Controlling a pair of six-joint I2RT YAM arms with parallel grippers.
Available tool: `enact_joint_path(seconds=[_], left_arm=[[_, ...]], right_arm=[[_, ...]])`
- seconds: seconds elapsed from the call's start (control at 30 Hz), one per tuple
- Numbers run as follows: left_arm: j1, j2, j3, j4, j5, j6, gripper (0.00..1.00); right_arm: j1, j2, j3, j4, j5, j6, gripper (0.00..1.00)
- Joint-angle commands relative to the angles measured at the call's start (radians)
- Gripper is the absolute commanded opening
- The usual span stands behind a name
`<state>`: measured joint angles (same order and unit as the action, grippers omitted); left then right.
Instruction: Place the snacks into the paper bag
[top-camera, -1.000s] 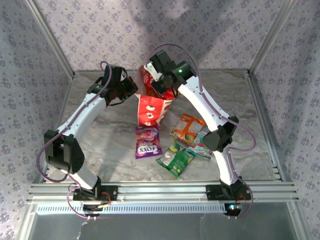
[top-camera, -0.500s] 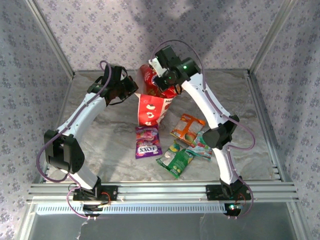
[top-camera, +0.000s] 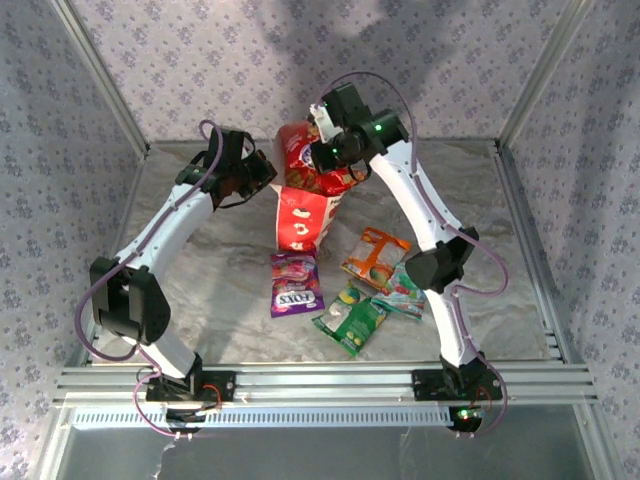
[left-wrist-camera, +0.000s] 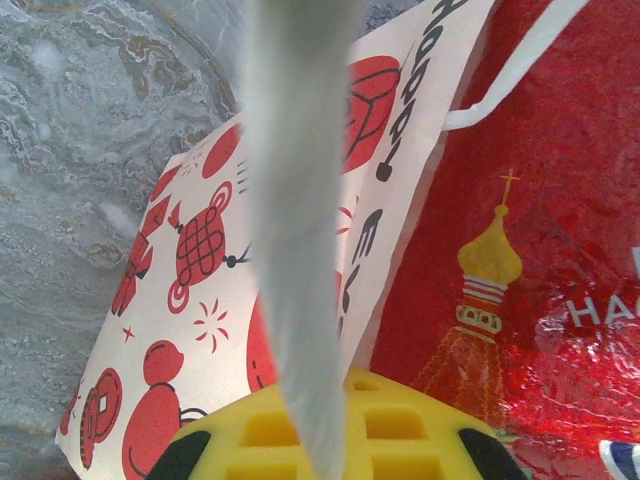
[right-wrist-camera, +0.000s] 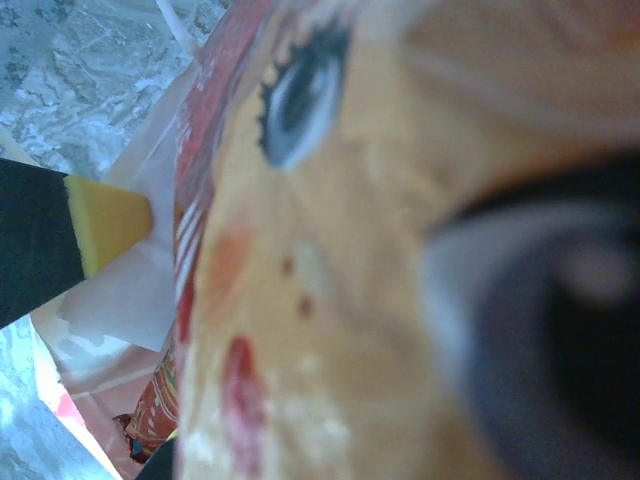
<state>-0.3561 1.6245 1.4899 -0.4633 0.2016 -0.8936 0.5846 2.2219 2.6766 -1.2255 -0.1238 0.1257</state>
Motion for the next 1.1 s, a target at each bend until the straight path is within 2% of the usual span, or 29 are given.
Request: enact_joint_path(seconds=[0.0,0.47,0.8,1.07], left_arm=[[-0.004,0.014,0.023,0.003,0.002,-0.015,0.05],[-0.012,0.028,0.019,0.019,0.027,-0.024,0.05],[-0.014,0.019,0.013,0.054,0.037,-0.034,0.04],[-0.023,0.036,0.005,0.077,0.060,-0.051,0.05]], right_arm=[[-0.009,-0.005,0.063,0.113,-0.044,0.069,0.00],[-0.033,0.000,0.067,0.229,-0.189,0.267,0.00],[-0.034,0.016,0.069,0.259,-0.134,0.340,0.00],[-0.030,0.019,0.076,0.303,-0.139,0.404,0.04]])
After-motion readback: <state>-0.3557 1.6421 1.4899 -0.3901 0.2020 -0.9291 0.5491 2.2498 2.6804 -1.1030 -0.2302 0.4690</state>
